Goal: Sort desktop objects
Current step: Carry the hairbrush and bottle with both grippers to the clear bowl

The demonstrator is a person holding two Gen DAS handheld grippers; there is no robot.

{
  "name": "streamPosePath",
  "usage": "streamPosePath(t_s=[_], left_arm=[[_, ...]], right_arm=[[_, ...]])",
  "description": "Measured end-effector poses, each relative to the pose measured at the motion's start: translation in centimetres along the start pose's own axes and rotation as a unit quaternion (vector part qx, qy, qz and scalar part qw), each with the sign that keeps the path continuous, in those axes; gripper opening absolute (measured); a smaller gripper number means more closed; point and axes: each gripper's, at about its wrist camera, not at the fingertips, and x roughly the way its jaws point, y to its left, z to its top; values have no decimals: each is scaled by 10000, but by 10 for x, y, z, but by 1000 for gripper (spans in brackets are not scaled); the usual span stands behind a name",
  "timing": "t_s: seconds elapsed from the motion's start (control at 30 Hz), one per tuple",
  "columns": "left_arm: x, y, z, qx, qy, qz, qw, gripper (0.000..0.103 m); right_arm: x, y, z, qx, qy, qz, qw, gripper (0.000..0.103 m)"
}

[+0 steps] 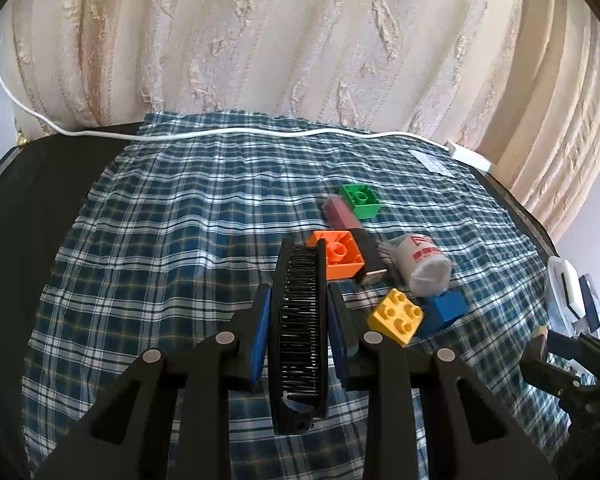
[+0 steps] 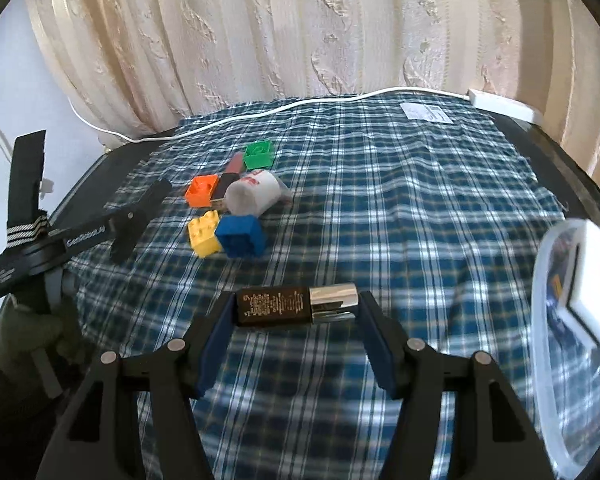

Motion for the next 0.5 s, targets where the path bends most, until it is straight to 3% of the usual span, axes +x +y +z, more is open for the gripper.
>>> streamPosePath(t_s=[0.3,0.5], left_arm=[[-14,-15,1,-44,-51,-205,9998,29],[-32,-46,-4,127,-135,-399,9990,29]], right_arm=[[-36,-15,-17,187,-238,-38,9995,65],[-62,-33,-22,405,-446,-180,9980,65]])
